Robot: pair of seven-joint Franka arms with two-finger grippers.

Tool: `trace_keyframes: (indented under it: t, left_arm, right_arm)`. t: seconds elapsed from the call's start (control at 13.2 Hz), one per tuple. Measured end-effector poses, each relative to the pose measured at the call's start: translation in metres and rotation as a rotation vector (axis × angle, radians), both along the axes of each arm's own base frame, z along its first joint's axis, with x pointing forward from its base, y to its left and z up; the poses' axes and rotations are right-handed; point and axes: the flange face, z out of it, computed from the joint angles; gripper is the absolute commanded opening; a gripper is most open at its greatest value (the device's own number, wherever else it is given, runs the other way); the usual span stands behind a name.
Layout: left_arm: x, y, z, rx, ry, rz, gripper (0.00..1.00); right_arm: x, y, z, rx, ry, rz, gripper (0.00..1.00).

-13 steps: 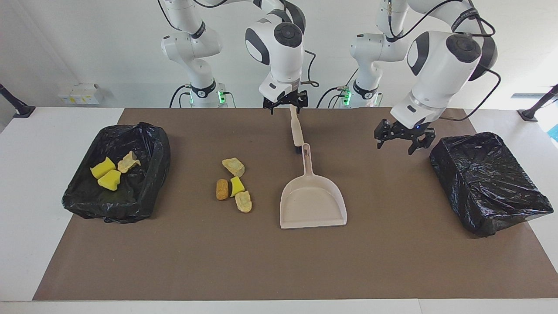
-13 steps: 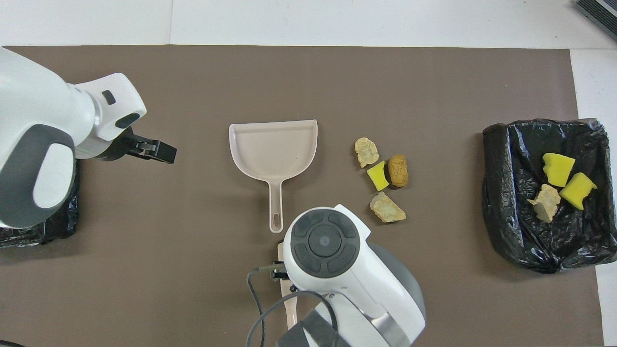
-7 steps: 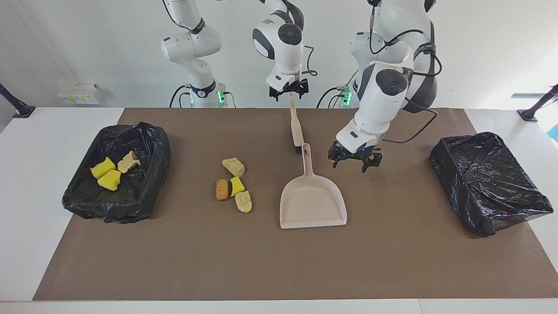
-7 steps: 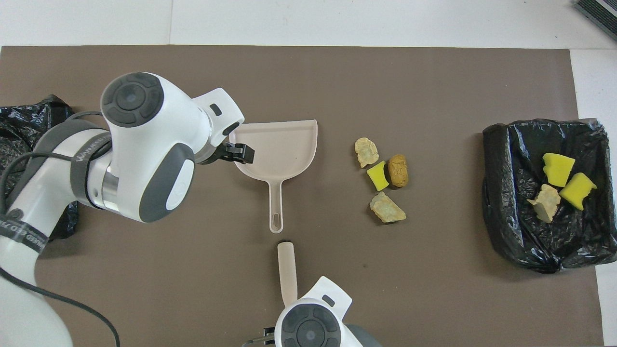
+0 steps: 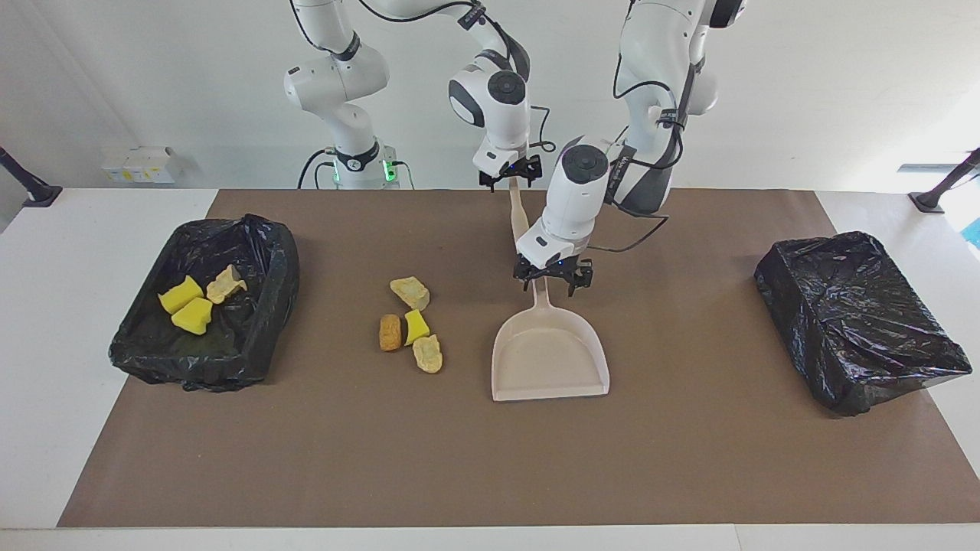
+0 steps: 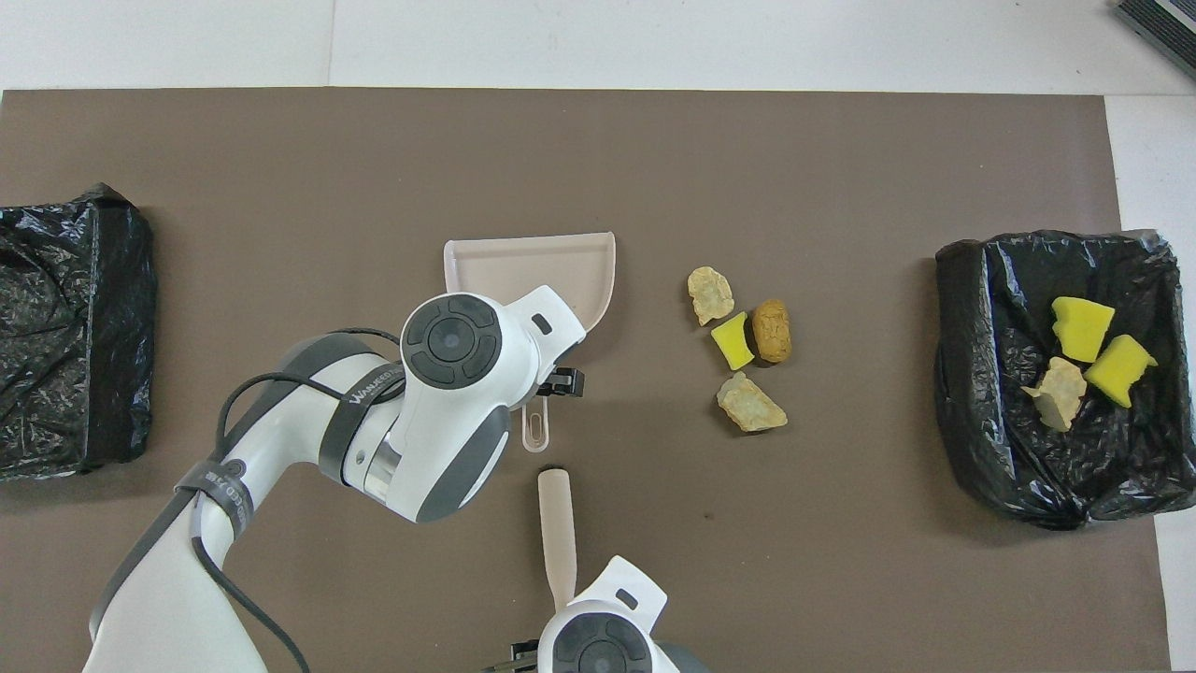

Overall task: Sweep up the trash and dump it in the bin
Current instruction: 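Reach the left gripper to the dustpan handle, then hold the dustpan with the left gripper while the right gripper grasps the brush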

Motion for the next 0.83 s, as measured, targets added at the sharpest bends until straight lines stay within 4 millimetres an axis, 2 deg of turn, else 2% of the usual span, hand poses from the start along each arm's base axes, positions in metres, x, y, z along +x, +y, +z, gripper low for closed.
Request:
trace_keyframes:
  t: [0.08, 0.15, 0.23, 0.3, 0.46, 0.53, 0.61, 0.76, 0.83]
  left_arm:
    - [-0.0076, 0.0005, -0.0004, 0.004, 0.005, 0.012, 0.88]
    - [-0.0129, 0.0006, 0.0015, 0.004, 0.005, 0.021, 0.7]
    - [-0.0154, 0.0012, 0.0039, 0.003, 0.003, 0.033, 0.42]
    - [-0.016, 0.0016, 0.0055, 0.002, 0.002, 0.044, 0.36]
    - [-0.0166, 0.0019, 0.0064, 0.001, 0.001, 0.065, 0.36]
    - [-0.0166, 0.0017, 0.0066, -0.001, -0.001, 0.069, 0.36]
    - [-0.0164, 0.0015, 0.0069, -0.005, -0.005, 0.072, 0.36]
    - [-0.0158, 0.0011, 0.0073, -0.01, -0.011, 0.074, 0.37]
    - [-0.0158, 0.0012, 0.0072, -0.011, -0.012, 0.074, 0.44]
  right_arm:
    - [-0.0024, 0.0015, -0.0006, -0.001, 0.001, 0.003, 0.52]
    - [-0.0047, 0.0028, -0.0009, -0.002, 0.002, 0.008, 0.43]
    - [-0.0066, 0.0037, -0.0012, -0.003, 0.003, 0.011, 0.42]
    - [-0.0076, 0.0043, -0.0013, -0.003, 0.003, 0.013, 0.42]
    - [-0.0096, 0.0045, -0.0024, -0.005, 0.004, 0.016, 0.4]
    - [-0.0105, 0.0046, -0.0029, -0.006, 0.005, 0.018, 0.28]
    - [-0.011, 0.0046, -0.0033, -0.006, 0.005, 0.018, 0.02]
    - [-0.011, 0.0048, -0.0033, -0.005, 0.003, 0.017, 0.0]
    - [-0.0108, 0.0047, -0.0034, -0.005, 0.004, 0.015, 0.0]
